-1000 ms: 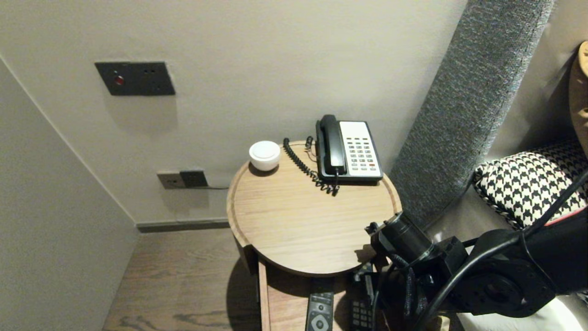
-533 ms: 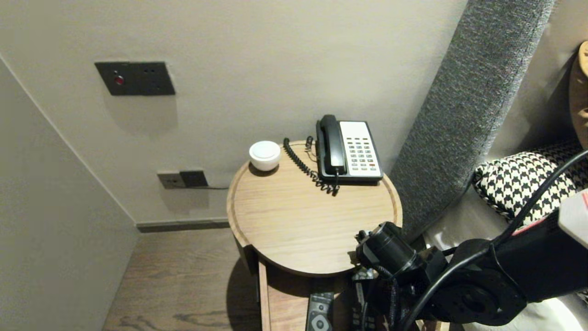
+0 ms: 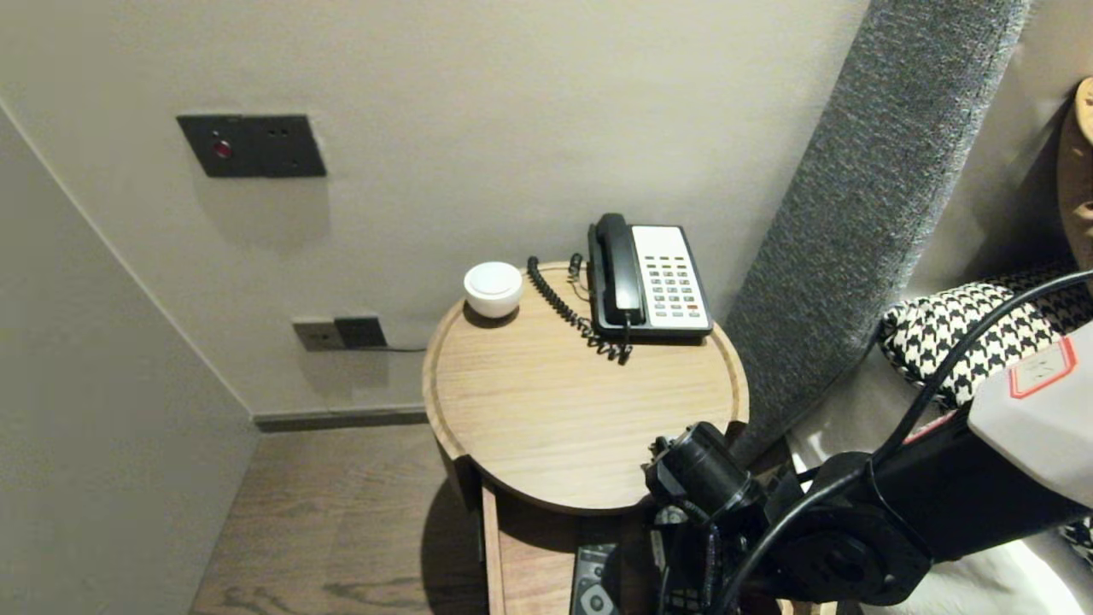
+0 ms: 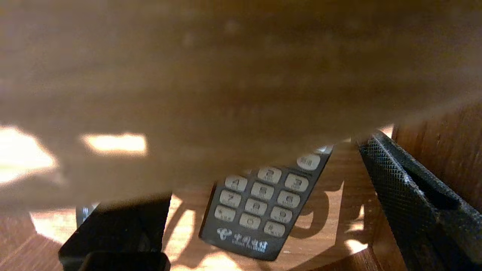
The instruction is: Take the remote control out of the drawer one by one and place them on the table
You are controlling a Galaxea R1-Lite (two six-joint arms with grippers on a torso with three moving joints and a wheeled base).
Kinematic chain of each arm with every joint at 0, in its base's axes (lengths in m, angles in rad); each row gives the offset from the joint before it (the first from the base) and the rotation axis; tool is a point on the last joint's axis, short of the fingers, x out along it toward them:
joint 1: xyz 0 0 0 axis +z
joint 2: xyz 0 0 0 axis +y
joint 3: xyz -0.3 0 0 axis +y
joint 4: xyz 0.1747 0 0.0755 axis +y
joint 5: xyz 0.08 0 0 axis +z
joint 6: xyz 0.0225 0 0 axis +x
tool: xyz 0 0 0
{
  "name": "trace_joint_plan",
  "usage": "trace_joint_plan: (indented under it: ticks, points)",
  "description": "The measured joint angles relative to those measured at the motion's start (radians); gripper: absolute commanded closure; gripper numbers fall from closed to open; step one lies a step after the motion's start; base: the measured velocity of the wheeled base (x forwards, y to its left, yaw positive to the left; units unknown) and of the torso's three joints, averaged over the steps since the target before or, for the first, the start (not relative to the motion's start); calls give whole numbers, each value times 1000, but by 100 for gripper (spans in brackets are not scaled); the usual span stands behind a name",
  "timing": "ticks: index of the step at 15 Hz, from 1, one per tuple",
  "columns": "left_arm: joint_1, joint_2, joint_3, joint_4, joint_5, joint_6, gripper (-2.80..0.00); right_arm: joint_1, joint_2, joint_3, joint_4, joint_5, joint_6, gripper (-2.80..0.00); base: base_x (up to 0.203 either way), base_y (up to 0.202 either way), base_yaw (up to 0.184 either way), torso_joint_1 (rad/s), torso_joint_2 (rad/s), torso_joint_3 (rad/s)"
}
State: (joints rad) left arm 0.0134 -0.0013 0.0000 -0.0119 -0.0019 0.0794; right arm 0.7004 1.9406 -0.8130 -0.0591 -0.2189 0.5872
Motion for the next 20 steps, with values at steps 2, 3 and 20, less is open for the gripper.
trace_joint_plan:
  ticks: [2,3,20]
  points:
    - [0,0,0,0,0,0,0,-7,4,-1,1,-20,1,-280,0,0,0,0,0,0]
    - [0,0,0,0,0,0,0,-11,5,-2,1,-24,1,-280,0,0,0,0,0,0]
    - [0,0,0,0,0,0,0,15,-41,0,-11,-73,0,-280,0,0,0,0,0,0]
